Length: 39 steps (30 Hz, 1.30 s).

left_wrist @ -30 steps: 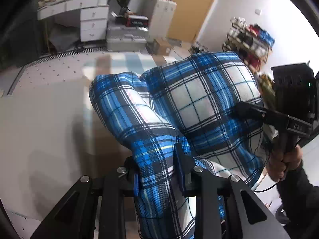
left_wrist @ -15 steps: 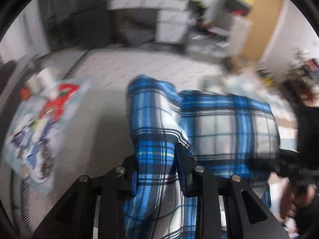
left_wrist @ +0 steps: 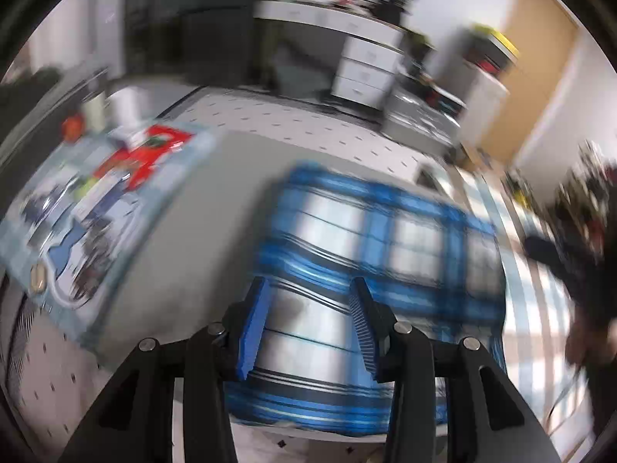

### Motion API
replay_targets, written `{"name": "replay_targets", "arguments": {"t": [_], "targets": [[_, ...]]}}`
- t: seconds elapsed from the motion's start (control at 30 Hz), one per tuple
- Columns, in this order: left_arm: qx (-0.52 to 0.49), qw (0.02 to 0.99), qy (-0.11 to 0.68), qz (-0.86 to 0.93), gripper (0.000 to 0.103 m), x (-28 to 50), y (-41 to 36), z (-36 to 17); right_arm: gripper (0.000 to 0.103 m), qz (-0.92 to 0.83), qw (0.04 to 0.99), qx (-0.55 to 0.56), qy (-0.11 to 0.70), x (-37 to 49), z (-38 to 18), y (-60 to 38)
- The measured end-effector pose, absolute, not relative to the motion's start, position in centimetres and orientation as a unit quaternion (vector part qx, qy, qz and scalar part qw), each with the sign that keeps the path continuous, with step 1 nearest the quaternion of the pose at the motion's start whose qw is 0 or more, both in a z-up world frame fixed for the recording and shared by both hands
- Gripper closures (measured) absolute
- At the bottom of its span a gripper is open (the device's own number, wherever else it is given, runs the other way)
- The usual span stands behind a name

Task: Fold large clothes
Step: 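Lift the bundle with both tools and carry it to the grey box, then lower the bundle onto the grey box top and open both tools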

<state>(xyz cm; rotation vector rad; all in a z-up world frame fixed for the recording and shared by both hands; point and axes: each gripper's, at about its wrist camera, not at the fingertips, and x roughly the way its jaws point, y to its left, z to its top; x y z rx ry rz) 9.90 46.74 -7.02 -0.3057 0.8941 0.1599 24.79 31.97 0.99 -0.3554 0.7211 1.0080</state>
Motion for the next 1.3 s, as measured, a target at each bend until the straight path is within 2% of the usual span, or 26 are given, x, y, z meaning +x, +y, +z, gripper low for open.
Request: {"name": "replay_targets", "arguments": {"t": [0.1, 0.17, 0.23, 0.37, 0.47, 0.53, 0.6, 0.7, 0.8, 0.87, 0.93, 1.03, 1.13, 1.23, 1.3], "targets": [[-0.102, 0.877, 0.46, 0.092, 0.066, 10.6, 45.3, -11.9, 0.071, 0.431, 0.79, -0.25, 0.357, 26.3, -2.5, 36.7], [-0.091, 0.892, 0.432, 0.099, 0.066, 10.3, 45.1, -13.3, 0.072, 0.414, 0.773, -0.267, 0.4, 27.6, -6.4, 37.6], [-0.098, 0.894, 0.424, 0.104, 0.066, 9.6, 45.0, -13.6, 0.072, 0.431, 0.782, -0.259, 0.368, 27.3, -6.7, 36.5], [-0.105, 0.887, 0.435, 0.117, 0.065, 9.4, 44.7, -12.7, 0.071, 0.426, 0.774, -0.249, 0.396, 26.5, -4.7, 35.1], [-0.077, 0.883, 0.446, 0.127, 0.063, 9.6, 44.3, -12.1, 0.071, 0.502, 0.755, -0.204, 0.369, 22.6, -2.6, 32.8], [-0.074, 0.883, 0.445, 0.133, 0.063, 9.7, 44.1, -11.9, 0.071, 0.518, 0.738, -0.227, 0.368, 20.0, -3.8, 32.6], [-0.087, 0.878, 0.45, 0.137, 0.063, 10.0, 44.8, -11.1, 0.071, 0.516, 0.717, -0.251, 0.395, 18.4, -7.3, 32.6], [-0.107, 0.879, 0.443, 0.14, 0.063, 10.1, 45.0, -8.7, 0.069, 0.514, 0.738, -0.257, 0.354, 16.8, -9.7, 31.9], [-0.061, 0.908, 0.4, 0.113, 0.063, 10.6, 42.8, -4.8, 0.069, 0.527, 0.735, -0.19, 0.381, 17.3, -10.1, 31.2], [-0.002, 0.91, 0.402, 0.101, 0.063, 12.5, 41.0, -3.5, 0.069, 0.538, 0.739, -0.132, 0.384, 17.4, -9.9, 29.7], [0.013, 0.904, 0.418, 0.087, 0.062, 14.9, 40.6, -3.6, 0.069, 0.549, 0.741, -0.072, 0.379, 17.2, -9.6, 27.7], [-0.052, 0.86, 0.503, 0.066, 0.061, 20.4, 42.7, -7.0, 0.069, 0.562, 0.742, -0.011, 0.365, 16.6, -9.7, 24.8], [-0.093, 0.82, 0.562, 0.049, 0.061, 23.2, 44.5, -11.5, 0.062, 0.551, 0.756, 0.018, 0.353, 16.7, -9.7, 21.7], [-0.112, 0.814, 0.568, 0.05, 0.062, 23.8, 45.7, -9.7, 0.059, 0.539, 0.759, 0.042, 0.363, 17.6, -10.2, 19.1], [-0.123, 0.839, 0.528, 0.045, 0.062, 23.6, 45.4, -6.9, 0.059, 0.529, 0.766, 0.059, 0.36, 17.7, -10.5, 17.6]]}}
